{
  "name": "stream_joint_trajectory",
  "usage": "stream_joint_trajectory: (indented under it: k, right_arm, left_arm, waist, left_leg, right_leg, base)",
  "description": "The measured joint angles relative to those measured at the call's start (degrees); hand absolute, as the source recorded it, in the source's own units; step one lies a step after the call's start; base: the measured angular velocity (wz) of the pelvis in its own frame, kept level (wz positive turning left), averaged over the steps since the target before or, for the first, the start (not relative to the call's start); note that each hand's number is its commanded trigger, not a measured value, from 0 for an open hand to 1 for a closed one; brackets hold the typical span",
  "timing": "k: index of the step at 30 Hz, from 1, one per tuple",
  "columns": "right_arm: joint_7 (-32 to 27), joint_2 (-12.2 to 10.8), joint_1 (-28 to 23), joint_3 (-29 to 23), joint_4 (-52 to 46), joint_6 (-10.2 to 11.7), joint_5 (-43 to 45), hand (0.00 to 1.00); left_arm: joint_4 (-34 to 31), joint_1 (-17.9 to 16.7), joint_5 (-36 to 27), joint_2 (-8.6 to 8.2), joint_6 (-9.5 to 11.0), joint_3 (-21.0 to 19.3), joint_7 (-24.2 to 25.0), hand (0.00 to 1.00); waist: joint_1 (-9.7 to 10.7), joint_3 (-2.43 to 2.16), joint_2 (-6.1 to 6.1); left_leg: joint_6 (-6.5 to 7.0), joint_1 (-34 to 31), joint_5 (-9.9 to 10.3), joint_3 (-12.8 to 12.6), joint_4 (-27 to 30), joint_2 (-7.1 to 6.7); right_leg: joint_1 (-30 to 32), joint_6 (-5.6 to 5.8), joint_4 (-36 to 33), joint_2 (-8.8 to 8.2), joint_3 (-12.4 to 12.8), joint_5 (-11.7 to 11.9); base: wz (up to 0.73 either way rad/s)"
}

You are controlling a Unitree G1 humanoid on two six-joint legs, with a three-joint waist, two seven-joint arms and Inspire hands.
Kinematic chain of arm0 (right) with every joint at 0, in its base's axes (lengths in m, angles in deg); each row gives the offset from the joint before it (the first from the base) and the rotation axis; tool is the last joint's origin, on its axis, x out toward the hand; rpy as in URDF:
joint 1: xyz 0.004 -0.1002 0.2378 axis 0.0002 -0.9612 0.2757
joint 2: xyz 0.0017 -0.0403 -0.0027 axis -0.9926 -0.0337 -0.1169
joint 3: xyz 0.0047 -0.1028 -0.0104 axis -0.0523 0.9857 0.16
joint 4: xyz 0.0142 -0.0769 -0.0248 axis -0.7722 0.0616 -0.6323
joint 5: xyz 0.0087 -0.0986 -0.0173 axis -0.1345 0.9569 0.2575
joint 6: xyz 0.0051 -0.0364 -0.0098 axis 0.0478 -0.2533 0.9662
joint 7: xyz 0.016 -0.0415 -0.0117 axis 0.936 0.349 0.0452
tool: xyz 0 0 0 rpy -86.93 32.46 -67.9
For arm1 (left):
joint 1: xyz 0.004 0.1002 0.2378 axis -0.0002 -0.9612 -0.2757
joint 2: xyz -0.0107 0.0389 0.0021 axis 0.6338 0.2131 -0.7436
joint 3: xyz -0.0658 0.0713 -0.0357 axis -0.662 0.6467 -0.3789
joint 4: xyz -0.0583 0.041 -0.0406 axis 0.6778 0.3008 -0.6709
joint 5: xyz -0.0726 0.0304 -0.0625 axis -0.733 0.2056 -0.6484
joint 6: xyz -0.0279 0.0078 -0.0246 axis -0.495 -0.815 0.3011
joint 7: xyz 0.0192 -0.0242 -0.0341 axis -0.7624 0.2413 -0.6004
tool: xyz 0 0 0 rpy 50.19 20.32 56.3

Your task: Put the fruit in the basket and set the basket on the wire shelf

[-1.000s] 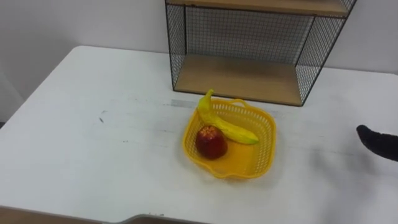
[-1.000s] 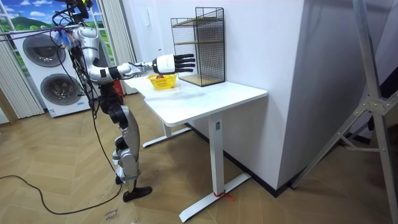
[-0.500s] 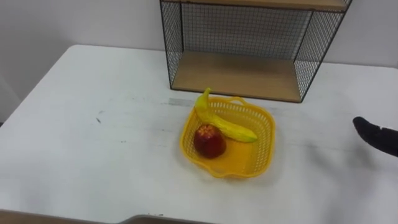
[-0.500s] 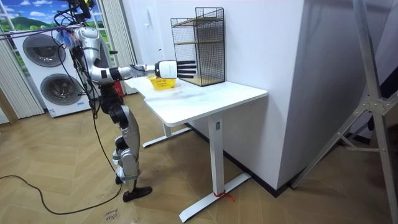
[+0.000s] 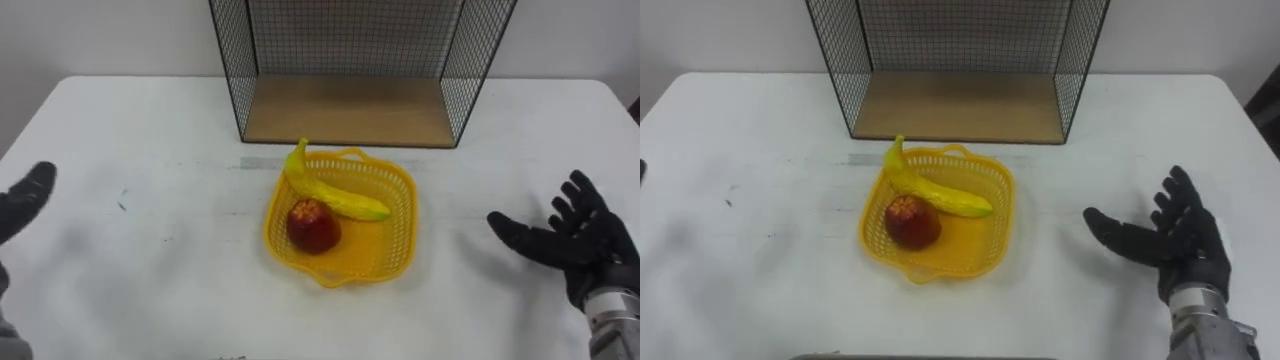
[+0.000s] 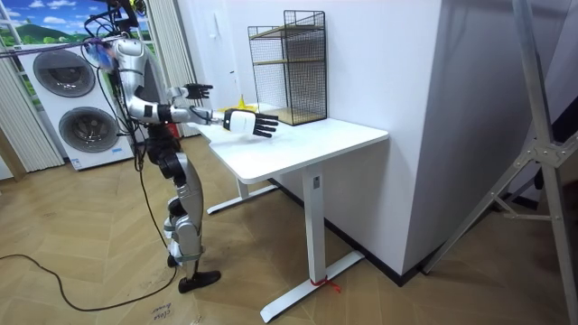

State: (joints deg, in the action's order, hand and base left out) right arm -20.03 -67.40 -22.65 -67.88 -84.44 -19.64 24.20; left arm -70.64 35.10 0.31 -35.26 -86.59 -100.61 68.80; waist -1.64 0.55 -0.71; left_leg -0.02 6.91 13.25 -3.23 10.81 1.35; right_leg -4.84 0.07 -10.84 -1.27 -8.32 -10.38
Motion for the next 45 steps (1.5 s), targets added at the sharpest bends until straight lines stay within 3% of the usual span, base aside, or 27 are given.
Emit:
stream_joint_trajectory:
  k: [5, 14, 17, 25, 35, 45]
  right_arm:
    - [2.2, -0.1, 0.0, 1.8, 0.8, 1.1, -0.6, 0.00]
    - [4.7, -1.6, 0.3, 4.4, 1.0, 1.2, -0.6, 0.00]
    - [6.4, -2.4, 0.6, 5.6, 1.2, 1.3, -1.2, 0.00]
    - [7.9, -3.0, 1.1, 8.1, 1.2, 1.4, -7.0, 0.00]
    - [9.4, -3.9, 1.1, 8.1, 1.7, 1.9, -11.9, 0.00]
    - [9.4, -4.3, 2.4, 11.1, 3.4, 2.5, -11.7, 0.00]
  left_arm:
    - [2.4, 0.0, 0.0, -0.29, -0.6, 4.7, 5.4, 0.00]
    - [6.1, 0.2, -0.7, -1.41, -0.6, 7.7, 11.8, 0.00]
    - [8.2, 0.2, -2.9, -2.42, -0.6, 8.9, 13.0, 0.00]
    - [10.3, 0.2, -5.0, -2.46, -0.6, 12.2, 15.4, 0.00]
    - [10.4, 0.2, -4.9, -2.48, -1.6, 14.0, 17.6, 0.00]
    - [10.7, 0.2, 0.2, -2.89, -1.7, 17.0, 18.5, 0.00]
  waist:
    - [0.0, -0.10, 0.31]
    - [-0.1, -0.06, 0.81]
    - [0.0, -0.02, 0.96]
    - [-0.1, -0.07, 1.01]
    - [0.5, 0.20, -0.33]
    - [1.1, 0.20, -0.33]
  left_leg:
    - [0.00, 0.6, 0.0, 0.0, -0.2, 0.03]
    - [0.00, 0.7, 0.0, -0.2, -0.2, 0.11]
    - [0.00, 0.6, 0.0, -0.3, -0.1, 0.13]
    - [0.01, -0.4, 0.0, -0.1, 0.1, 0.13]
    - [0.00, -0.3, 0.0, -0.8, 0.0, 0.25]
    - [0.00, -0.4, 0.0, -1.1, 0.4, 0.33]
  right_leg:
    - [-0.2, 0.01, -0.1, 0.09, 0.4, 0.1]
    - [-0.2, 0.00, -0.9, 0.18, 0.5, 0.0]
    - [-0.1, -0.02, -0.8, 0.22, 0.5, 0.0]
    - [0.7, -0.07, -0.8, 0.23, 0.4, 0.1]
    - [0.7, -0.10, -0.8, 0.31, 0.7, 0.1]
    - [1.1, -0.18, -1.8, 0.27, 0.9, 0.2]
  base:
    - [-0.06]
    - [-0.01]
    - [0.00]
    - [0.00]
    - [-0.01]
    - [0.00]
